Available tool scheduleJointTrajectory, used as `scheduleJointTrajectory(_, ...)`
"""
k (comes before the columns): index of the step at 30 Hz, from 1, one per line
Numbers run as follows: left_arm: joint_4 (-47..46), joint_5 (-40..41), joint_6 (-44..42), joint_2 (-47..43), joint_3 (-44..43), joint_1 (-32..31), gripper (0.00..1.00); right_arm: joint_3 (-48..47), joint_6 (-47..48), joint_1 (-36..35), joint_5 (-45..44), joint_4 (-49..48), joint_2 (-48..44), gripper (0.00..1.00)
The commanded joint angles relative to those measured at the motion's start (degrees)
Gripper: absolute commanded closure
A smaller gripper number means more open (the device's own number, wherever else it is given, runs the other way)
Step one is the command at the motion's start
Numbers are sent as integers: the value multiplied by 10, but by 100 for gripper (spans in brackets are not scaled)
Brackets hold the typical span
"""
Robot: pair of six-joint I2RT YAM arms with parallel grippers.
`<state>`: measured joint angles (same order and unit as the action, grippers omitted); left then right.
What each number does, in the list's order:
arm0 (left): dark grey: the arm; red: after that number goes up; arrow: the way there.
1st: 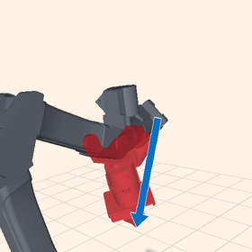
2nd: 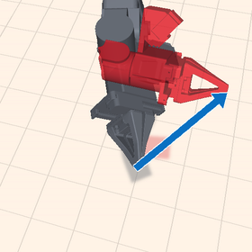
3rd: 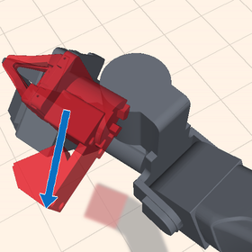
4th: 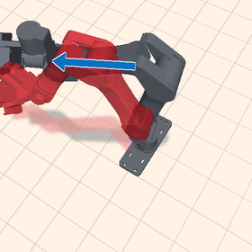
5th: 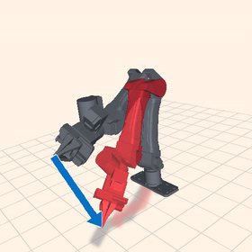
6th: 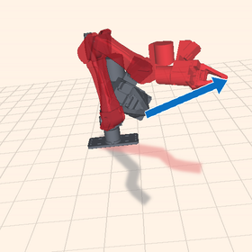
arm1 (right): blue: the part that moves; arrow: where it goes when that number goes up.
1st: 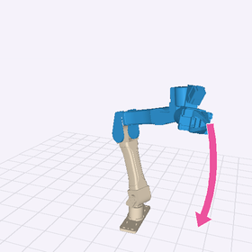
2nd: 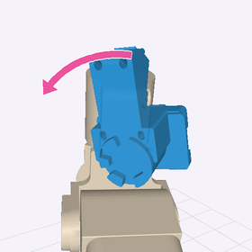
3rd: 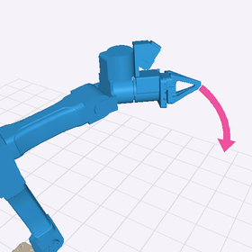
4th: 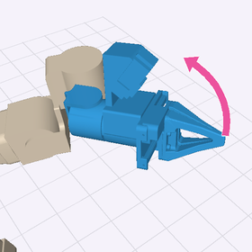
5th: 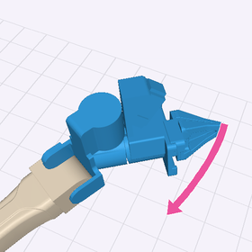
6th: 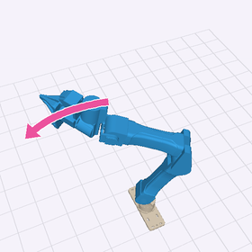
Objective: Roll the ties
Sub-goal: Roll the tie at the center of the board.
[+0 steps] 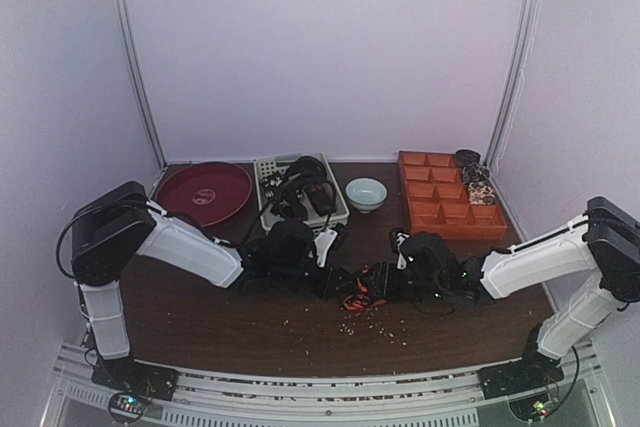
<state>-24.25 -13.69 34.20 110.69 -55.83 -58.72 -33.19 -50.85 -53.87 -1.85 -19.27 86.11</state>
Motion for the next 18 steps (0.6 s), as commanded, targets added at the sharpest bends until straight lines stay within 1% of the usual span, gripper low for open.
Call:
scheduleJointTrajectory(1,-1,16,2,-6,-1,-5,78,-15,2,-4,29,-17,26,45)
scheduleJointTrajectory(4,9,37,5,-22,7,-5,77,-6,-11,-3,49,-48,44,48)
scheduleJointTrajectory(8,34,100,20,-60,35,-4,74,10,-31,0,69,-83,59,49)
scheduleJointTrajectory(12,52,144,37,-89,73,-1,74,28,-51,5,89,-127,68,49)
scheduleJointTrajectory(15,40,147,51,-101,101,3,75,38,-65,9,111,-162,79,50)
scheduleJointTrajectory(18,18,125,55,-103,121,3,75,51,-70,11,122,-189,85,51)
